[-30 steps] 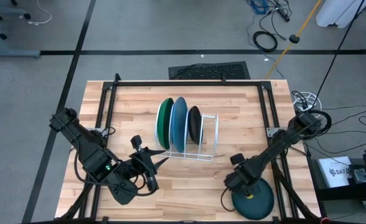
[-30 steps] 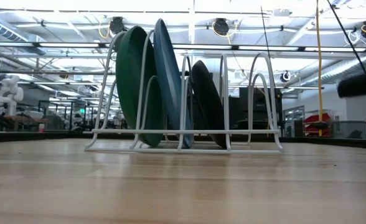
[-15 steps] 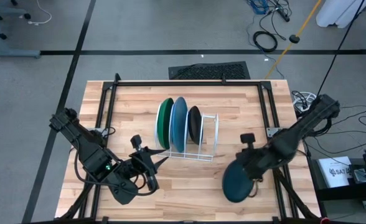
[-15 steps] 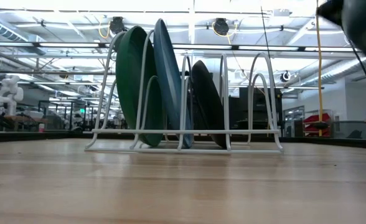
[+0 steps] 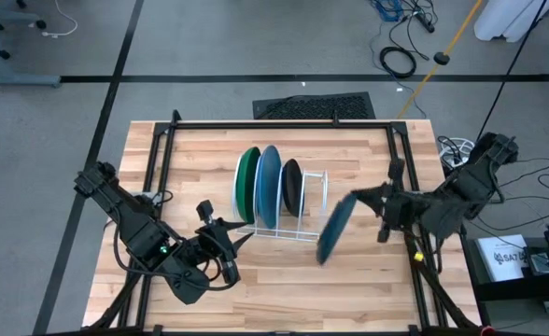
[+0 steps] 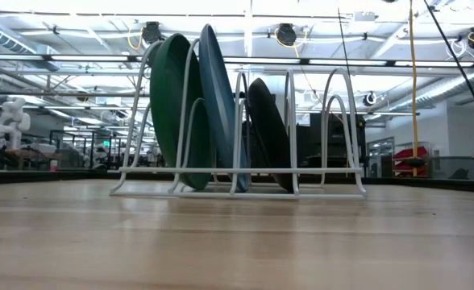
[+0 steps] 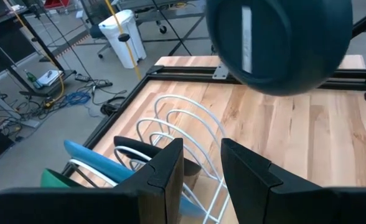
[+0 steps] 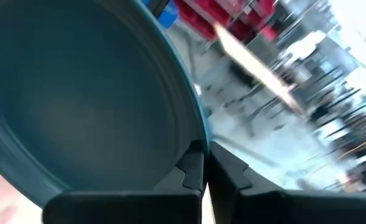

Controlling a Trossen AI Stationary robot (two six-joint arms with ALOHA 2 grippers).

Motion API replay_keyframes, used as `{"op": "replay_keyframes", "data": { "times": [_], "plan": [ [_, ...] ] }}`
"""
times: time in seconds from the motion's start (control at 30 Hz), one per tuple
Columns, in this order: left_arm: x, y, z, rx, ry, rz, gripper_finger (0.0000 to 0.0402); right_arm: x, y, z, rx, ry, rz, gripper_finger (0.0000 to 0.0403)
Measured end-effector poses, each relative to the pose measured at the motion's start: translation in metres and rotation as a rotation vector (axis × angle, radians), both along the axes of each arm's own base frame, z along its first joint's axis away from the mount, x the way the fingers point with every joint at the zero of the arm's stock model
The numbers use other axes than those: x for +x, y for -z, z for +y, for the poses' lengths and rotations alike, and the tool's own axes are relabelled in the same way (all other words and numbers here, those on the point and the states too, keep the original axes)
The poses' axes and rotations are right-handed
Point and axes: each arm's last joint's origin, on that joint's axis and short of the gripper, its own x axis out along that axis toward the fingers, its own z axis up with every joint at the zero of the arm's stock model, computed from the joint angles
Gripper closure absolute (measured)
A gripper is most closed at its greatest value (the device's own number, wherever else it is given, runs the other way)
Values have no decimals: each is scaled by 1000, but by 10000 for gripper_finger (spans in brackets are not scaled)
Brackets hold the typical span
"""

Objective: Sort dishes
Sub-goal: Put the dark blue plate into the dish rack

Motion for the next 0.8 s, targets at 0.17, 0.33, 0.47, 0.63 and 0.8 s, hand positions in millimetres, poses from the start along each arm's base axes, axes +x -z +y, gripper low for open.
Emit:
{"op": "replay_keyframes", "data": {
  "times": [0.17,0.33,0.47,0.63,0.8],
  "plan": [
    [0,0,0,0,-1,0,283,15,-6,-12,-134,36,-17,403],
    [0,0,0,1,-1,0,283,32,1,-33,-176,41,32,403],
    [0,0,0,0,0,0,283,47,-3,-53,-197,-22,-6,403],
    [0,0,0,0,0,0,283,53,-5,-84,-221,-41,4,403],
    [0,0,0,8,3,5,283,51,-8,-114,-117,-112,-26,403]
  ]
}}
